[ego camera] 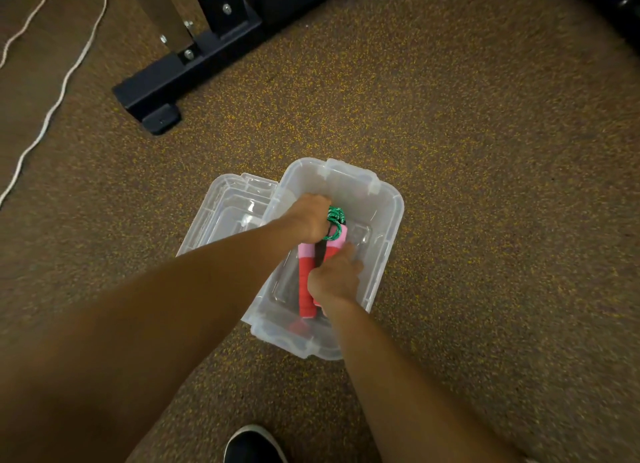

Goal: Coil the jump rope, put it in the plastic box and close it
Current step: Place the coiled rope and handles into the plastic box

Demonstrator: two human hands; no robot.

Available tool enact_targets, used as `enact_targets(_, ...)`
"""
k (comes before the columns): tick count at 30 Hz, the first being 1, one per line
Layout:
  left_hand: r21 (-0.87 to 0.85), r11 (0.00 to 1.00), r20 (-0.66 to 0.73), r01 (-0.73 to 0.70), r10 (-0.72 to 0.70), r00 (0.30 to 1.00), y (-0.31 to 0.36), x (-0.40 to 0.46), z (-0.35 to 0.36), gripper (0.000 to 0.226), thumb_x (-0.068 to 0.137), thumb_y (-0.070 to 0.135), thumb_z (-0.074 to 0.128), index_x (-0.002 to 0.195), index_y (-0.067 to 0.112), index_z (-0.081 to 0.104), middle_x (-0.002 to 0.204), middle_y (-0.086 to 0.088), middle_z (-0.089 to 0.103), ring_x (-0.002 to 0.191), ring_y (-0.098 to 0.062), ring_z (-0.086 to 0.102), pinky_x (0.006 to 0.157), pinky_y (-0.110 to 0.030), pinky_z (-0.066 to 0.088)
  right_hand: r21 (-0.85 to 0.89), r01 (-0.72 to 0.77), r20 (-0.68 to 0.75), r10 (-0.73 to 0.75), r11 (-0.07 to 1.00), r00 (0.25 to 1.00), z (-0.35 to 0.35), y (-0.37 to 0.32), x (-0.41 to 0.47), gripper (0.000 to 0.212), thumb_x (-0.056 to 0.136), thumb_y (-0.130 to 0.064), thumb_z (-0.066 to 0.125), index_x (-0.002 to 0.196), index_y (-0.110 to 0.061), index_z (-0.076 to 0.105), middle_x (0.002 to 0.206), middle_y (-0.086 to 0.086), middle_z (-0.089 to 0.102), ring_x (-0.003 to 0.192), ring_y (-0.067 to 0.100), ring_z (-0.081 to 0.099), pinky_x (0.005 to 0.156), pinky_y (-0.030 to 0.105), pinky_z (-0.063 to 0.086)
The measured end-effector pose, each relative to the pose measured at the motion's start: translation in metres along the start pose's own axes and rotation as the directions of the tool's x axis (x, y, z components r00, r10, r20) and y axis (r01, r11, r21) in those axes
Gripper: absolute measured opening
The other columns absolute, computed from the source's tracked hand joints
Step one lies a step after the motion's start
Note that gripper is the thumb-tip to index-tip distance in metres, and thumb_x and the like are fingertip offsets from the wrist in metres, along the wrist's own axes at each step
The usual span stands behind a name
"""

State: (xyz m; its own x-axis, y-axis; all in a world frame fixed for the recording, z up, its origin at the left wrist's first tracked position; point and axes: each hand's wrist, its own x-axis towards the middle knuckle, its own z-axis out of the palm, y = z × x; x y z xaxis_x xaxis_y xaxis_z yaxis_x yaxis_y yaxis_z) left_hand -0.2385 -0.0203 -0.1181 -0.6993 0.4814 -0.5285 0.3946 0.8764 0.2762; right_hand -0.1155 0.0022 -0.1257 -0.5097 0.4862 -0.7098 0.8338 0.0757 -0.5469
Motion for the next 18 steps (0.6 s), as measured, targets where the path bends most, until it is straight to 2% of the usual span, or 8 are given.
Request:
enact_targets(5, 0.068, 0.997, -0.043, 0.029, -0.026, 0.999, 0.001, -0.006, 0.006, 0.041, 0.094, 0.025, 0.070, 0.123, -0.001, 0.059, 0.125, -0.024, 0.063, 0.114, -0.039, 0.063, 0.088, -0.041, 0.052, -0.038, 0.018, -0.033, -0.019, 0.999, 0.999, -0.001, -0.006, -0.001, 0.063, 0.089, -0.027, 0.071, 0.139, -0.011, 0.036, 0.142, 0.023, 0.043, 0.124, 0.044, 0.056, 0.103, 0.048, 0.050)
enact_targets(9, 0.092, 0.995, -0.062, 0.038, -0.032, 0.998, 0.002, -0.010, 0.006, 0.040, 0.096, 0.027, 0.067, 0.124, 0.000, 0.060, 0.124, -0.024, 0.064, 0.112, -0.041, 0.064, 0.087, -0.042, 0.051, 0.030, -0.049, -0.065, 0.051, 0.998, 0.997, -0.003, -0.007, 0.001, 0.044, 0.089, -0.014, 0.067, 0.126, -0.003, 0.045, 0.132, 0.024, 0.056, 0.117, 0.042, 0.061, 0.094, 0.044, 0.052)
enact_targets(11, 0.101, 0.994, -0.063, 0.039, -0.032, 0.997, 0.004, -0.013, 0.006, 0.037, 0.098, 0.027, 0.065, 0.122, -0.001, 0.061, 0.121, -0.024, 0.065, 0.109, -0.041, 0.065, 0.085, -0.042, 0.051, 0.053, -0.063, -0.056, 0.066, 0.997, 0.996, -0.003, -0.006, 0.003, 0.037, 0.090, -0.014, 0.065, 0.121, -0.004, 0.047, 0.127, 0.021, 0.060, 0.115, 0.041, 0.063, 0.091, 0.042, 0.052)
enact_targets(13, 0.122, 0.992, -0.060, 0.032, -0.024, 0.998, 0.004, -0.014, 0.006, 0.036, 0.100, 0.028, 0.063, 0.122, -0.001, 0.060, 0.122, -0.023, 0.065, 0.111, -0.041, 0.065, 0.087, -0.042, 0.050, 0.073, -0.069, -0.046, 0.072, 0.995, 0.996, 0.000, -0.005, 0.003, 0.032, 0.088, -0.018, 0.065, 0.114, -0.006, 0.051, 0.119, 0.019, 0.065, 0.109, 0.041, 0.066, 0.088, 0.041, 0.057)
enact_targets(14, 0.131, 0.991, -0.059, 0.025, -0.017, 0.998, 0.004, -0.014, 0.007, 0.038, 0.100, 0.028, 0.062, 0.124, -0.001, 0.059, 0.125, -0.023, 0.064, 0.114, -0.040, 0.064, 0.090, -0.042, 0.050, 0.097, -0.077, -0.040, 0.082, 0.992, 0.996, 0.004, -0.003, 0.007, 0.030, 0.084, -0.020, 0.065, 0.109, -0.009, 0.053, 0.115, 0.018, 0.067, 0.103, 0.041, 0.069, 0.086, 0.045, 0.060)
enact_targets(16, 0.121, 0.993, -0.057, 0.010, -0.003, 0.998, 0.001, -0.013, 0.007, 0.043, 0.101, 0.030, 0.061, 0.130, -0.001, 0.054, 0.132, -0.022, 0.059, 0.120, -0.039, 0.060, 0.096, -0.042, 0.047, 0.156, -0.108, -0.016, 0.112, 0.982, 0.994, 0.021, 0.012, 0.029, 0.028, 0.073, -0.023, 0.067, 0.097, -0.013, 0.056, 0.108, 0.019, 0.069, 0.089, 0.042, 0.073, 0.073, 0.052, 0.063)
enact_targets(18, 0.101, 0.995, -0.047, -0.001, 0.006, 0.999, -0.002, -0.012, 0.008, 0.048, 0.100, 0.033, 0.061, 0.133, -0.001, 0.049, 0.136, -0.021, 0.056, 0.124, -0.038, 0.057, 0.098, -0.041, 0.044, 0.183, -0.127, 0.024, 0.125, 0.975, 0.992, 0.042, 0.030, 0.057, 0.025, 0.067, -0.023, 0.065, 0.089, -0.015, 0.056, 0.104, 0.020, 0.070, 0.083, 0.043, 0.074, 0.067, 0.053, 0.064)
